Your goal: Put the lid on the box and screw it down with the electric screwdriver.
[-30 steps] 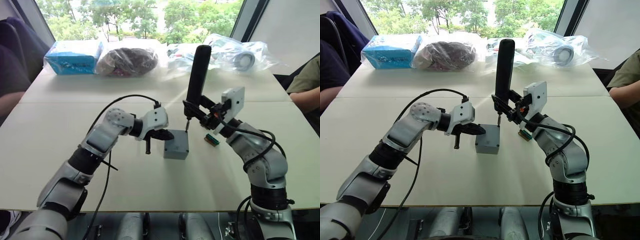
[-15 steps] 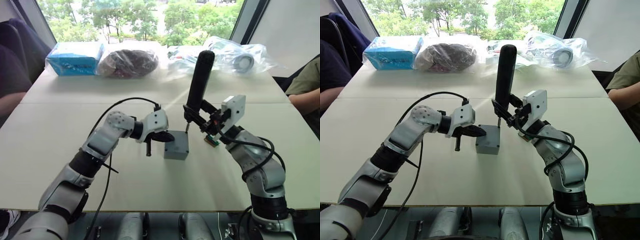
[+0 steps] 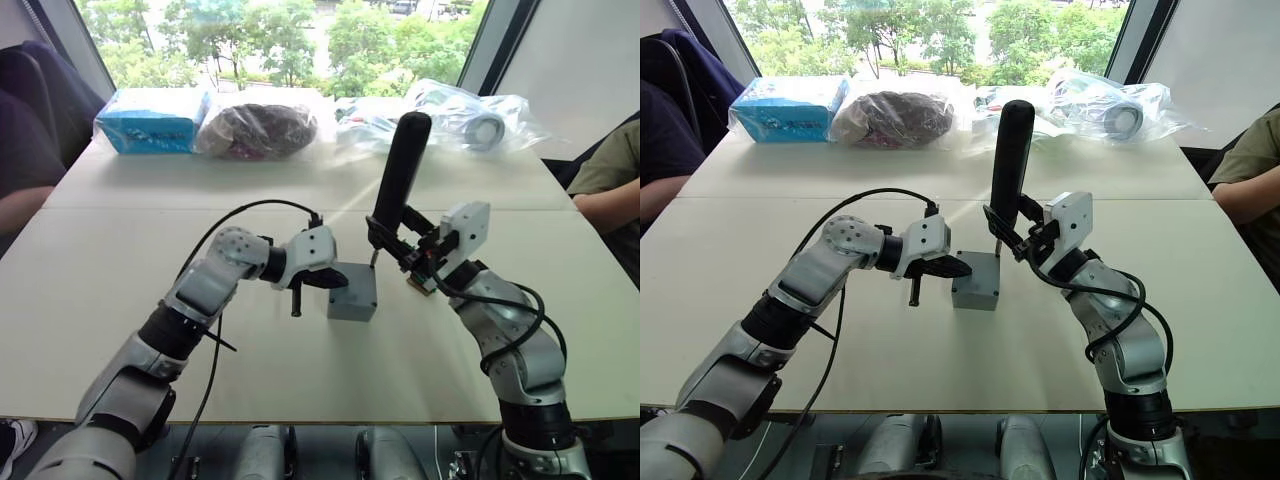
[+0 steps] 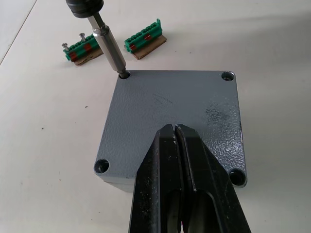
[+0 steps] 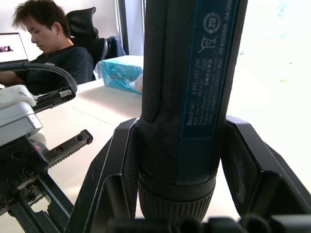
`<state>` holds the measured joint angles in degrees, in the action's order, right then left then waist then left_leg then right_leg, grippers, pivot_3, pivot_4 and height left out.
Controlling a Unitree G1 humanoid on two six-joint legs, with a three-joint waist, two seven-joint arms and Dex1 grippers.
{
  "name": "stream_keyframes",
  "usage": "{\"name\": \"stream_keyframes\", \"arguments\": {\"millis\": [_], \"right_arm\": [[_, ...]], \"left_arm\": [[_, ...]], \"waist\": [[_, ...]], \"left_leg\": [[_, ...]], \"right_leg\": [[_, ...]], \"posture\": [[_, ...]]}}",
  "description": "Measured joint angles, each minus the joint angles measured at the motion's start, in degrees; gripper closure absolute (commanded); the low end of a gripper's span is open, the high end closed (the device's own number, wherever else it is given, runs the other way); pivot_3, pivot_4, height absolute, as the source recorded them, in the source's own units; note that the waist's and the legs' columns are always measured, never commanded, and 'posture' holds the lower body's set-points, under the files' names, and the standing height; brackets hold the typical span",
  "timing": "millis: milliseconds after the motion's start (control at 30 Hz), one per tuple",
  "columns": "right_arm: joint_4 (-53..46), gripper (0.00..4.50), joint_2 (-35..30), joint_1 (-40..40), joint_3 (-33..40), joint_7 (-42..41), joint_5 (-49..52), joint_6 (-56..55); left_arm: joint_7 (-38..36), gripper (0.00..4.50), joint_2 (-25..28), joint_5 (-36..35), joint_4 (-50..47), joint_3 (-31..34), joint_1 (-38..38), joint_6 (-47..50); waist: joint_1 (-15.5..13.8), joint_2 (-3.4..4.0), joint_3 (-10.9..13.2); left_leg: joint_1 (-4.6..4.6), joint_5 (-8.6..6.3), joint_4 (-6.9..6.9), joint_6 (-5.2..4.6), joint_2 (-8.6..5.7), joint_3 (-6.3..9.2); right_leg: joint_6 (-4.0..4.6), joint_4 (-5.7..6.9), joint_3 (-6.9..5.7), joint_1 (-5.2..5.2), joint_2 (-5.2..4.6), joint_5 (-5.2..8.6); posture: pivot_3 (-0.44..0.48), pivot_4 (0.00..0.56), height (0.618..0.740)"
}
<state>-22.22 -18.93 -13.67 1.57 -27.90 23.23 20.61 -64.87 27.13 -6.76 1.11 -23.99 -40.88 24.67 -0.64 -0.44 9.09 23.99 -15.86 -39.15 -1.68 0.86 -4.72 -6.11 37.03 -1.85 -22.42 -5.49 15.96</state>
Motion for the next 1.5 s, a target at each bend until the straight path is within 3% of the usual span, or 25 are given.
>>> {"name": "stream_keyframes", "arguments": {"millis": [1500], "right_arm": [[0.2, 2.65, 1.5, 1.5, -2.1, 1.7, -3.9, -0.2]], "left_arm": [[0.0, 4.50, -1.0, 1.3, 0.4, -0.1, 0.9, 0.3]], "waist": [[0.1, -0.54, -1.1]], "left_leg": [[-0.49, -0.12, 0.30, -0.08, 0.04, 0.02]], "right_leg": [[0.54, -0.07, -0.01, 0.34, -0.42, 0.30]], "posture": [[0.000, 0.150, 0.740]]}}
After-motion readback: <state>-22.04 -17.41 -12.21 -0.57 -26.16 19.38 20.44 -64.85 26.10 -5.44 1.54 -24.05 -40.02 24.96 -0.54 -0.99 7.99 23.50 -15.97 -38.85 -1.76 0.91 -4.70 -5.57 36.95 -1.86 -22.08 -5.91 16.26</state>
